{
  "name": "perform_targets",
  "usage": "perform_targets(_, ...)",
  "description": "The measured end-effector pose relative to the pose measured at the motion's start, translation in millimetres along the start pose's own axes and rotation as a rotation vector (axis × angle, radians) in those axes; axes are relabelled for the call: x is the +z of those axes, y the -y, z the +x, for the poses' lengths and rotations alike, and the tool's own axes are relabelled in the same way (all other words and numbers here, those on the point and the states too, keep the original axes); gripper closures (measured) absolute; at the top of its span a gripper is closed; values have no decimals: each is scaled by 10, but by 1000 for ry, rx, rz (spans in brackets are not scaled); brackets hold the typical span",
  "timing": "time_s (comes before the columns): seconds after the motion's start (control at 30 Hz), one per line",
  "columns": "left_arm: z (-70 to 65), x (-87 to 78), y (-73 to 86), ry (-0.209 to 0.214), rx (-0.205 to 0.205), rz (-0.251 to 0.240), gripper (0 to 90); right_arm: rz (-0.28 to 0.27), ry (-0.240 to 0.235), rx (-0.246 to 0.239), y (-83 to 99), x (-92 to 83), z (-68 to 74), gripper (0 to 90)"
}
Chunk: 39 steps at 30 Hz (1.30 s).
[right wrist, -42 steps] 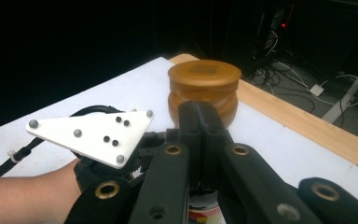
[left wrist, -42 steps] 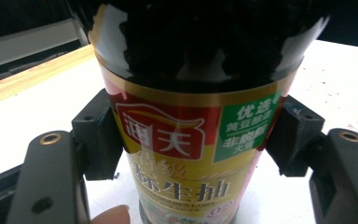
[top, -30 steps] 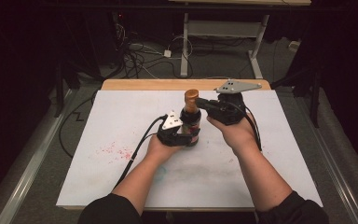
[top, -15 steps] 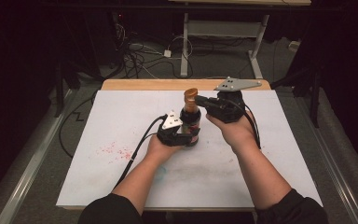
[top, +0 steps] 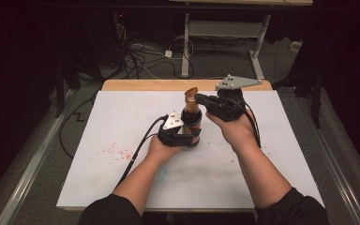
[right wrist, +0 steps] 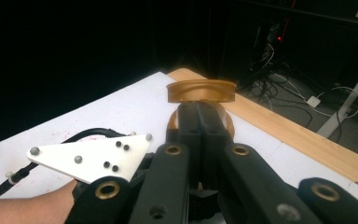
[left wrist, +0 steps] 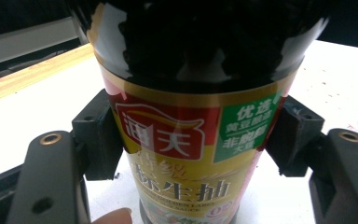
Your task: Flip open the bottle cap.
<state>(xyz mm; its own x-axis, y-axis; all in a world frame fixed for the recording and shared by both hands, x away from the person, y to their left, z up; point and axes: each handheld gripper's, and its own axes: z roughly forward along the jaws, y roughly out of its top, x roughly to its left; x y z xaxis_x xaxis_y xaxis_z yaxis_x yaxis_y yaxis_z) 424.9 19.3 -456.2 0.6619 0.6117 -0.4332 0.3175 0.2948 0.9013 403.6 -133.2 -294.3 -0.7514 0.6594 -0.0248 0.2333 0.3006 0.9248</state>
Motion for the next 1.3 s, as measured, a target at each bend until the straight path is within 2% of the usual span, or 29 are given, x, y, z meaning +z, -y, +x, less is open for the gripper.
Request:
perform_targets(0.03,-6,1,-1,17,-2,-3,291,-1,1,2,-2,4,1,900)
perform_targets(0.2,-6,2,0,17,-4,-4,291,-4,1,1,-21,7,-2,900)
perform_targets(0.23,2,-1,0,-1,1,3,290,-5,1,1,-27,6,-2,900)
perform_targets(0.3,-6,4,2,0,-6,-4,291,-7,-1,-1,-42,6,4,900)
perform_targets(0.33,-4,-3,5,-1,7,4,290,-11,-1,-4,-50,8,8,900)
perform_targets(0.37,-17,0,7,17,4,-2,290,-11,3,-4,-60,11,12,900)
perform_targets(0.4,-5,-5,4,0,9,6,290,-12,1,-2,-69,19,15,900)
perform_targets(0.43,-11,-3,3,17,-2,-2,290,-11,0,-5,-77,29,17,900)
perform_targets(0.6,-13,1,5,18,-4,-5,290,-20,1,-4,-120,71,17,900)
perform_targets(0.67,-3,-4,6,1,8,4,290,-23,-2,-7,-146,87,23,900)
perform_targets(0.7,-12,0,6,18,-2,-6,290,-22,-3,-10,-162,96,28,900)
perform_targets(0.73,-11,0,6,18,-2,-5,290,-21,-5,-13,-179,111,36,900)
perform_targets(0.77,1,-6,4,2,9,6,290,-19,-3,-18,-199,138,38,900)
perform_targets(0.8,-10,0,4,19,-3,-5,290,-11,-1,-19,-219,173,39,900)
perform_targets(0.97,5,-8,1,2,4,7,289,-3,-5,-21,-279,269,44,900)
perform_targets(1.0,-8,-1,3,20,-7,-5,289,-7,-4,-20,-283,268,45,900)
perform_targets(1.3,-14,-2,2,16,-8,-5,288,-20,6,-21,-228,111,13,900)
